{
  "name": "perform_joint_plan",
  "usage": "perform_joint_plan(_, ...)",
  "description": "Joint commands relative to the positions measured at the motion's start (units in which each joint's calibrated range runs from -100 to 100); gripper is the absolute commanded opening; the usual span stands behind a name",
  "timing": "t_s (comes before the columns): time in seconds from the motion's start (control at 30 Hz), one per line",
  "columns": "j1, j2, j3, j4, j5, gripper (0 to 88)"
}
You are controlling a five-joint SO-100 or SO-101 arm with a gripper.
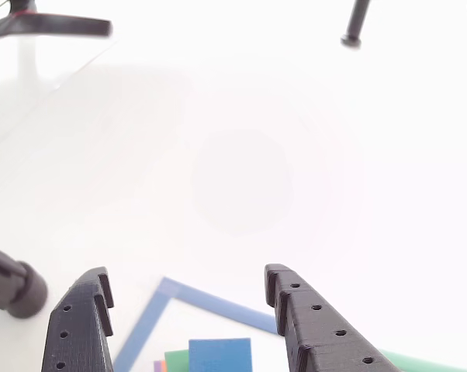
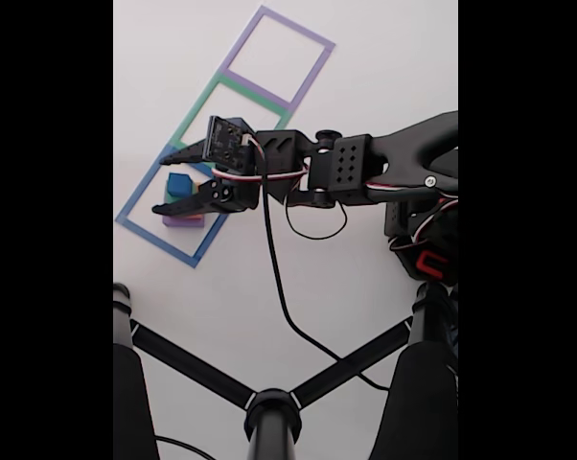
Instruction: Tower of hanoi
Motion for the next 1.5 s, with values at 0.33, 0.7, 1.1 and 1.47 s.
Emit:
perform_joint_plan(0.33,3.1,-9.9,-42.3,61.9,0.0,0.1)
perform_joint_plan(0.7,4.1,-11.1,-65.2,88.1,0.0,0.0)
perform_joint_plan(1.1,9.6,-16.4,-61.0,91.1,0.0,0.1)
perform_joint_plan(1.47,19.0,-21.9,-48.3,83.0,-29.2,0.0)
